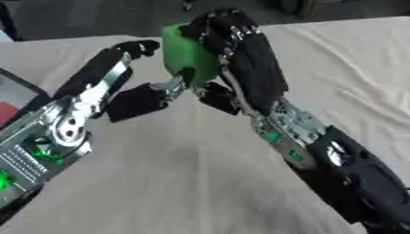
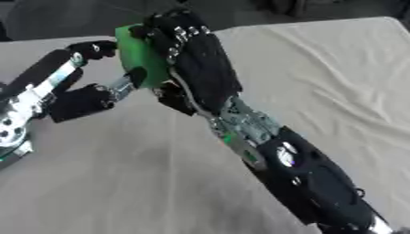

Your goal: Pick up the objects with one hand, pass them to the other hand, and then place them into the box on the other side of the table.

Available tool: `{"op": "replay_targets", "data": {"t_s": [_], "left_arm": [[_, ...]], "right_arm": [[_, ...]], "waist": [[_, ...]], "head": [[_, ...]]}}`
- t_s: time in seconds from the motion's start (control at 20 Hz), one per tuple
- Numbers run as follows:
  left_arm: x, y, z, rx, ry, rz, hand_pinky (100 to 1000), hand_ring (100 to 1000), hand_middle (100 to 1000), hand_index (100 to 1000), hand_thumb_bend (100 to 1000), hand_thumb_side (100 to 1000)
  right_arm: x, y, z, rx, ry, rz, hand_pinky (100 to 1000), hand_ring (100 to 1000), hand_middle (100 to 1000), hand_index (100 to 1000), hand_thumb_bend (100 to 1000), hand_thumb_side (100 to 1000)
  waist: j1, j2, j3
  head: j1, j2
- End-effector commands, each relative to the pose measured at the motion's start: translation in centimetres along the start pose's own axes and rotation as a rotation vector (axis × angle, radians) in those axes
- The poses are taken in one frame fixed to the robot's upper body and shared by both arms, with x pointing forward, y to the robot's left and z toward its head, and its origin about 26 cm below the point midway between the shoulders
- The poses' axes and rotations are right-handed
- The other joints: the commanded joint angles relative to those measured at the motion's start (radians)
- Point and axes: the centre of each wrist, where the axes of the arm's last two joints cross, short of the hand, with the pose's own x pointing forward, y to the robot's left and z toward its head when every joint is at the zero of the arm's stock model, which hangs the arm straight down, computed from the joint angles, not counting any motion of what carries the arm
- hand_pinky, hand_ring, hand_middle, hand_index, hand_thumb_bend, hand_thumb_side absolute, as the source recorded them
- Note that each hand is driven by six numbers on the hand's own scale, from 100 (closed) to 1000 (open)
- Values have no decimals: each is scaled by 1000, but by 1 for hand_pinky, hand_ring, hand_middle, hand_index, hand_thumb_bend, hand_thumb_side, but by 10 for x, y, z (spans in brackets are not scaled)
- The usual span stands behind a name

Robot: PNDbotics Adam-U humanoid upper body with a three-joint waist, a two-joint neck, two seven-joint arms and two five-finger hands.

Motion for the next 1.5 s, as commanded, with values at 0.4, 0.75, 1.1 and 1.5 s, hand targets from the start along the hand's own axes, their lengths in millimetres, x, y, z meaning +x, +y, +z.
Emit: {"op": "replay_targets", "data": {"t_s": [0.4, 0.75, 1.1, 1.5], "left_arm": [[-9, 7, -11, -19, -17, 9, 1000, 993, 865, 947, 324, 887], [-13, 7, -12, -63, -48, 16, 1000, 994, 864, 944, 320, 895], [-16, 6, -15, -58, -60, 25, 1000, 997, 863, 943, 323, 906], [-16, 4, -16, -80, -100, 44, 1000, 998, 858, 939, 348, 1000]], "right_arm": [[6, -9, -15, -54, -59, -17, 702, 616, 524, 665, 100, 100], [7, -9, -15, -54, -59, -20, 702, 616, 521, 664, 100, 100], [8, -9, -15, -57, -63, -28, 693, 613, 519, 661, 100, 100], [9, -9, -15, -53, -69, -35, 689, 613, 518, 658, 100, 100]], "waist": [[-1, -17, -2], [0, -17, -1], [0, -15, -2], [-1, -15, -2]], "head": [[5, -15], [7, -16], [10, -20], [9, -19]]}}
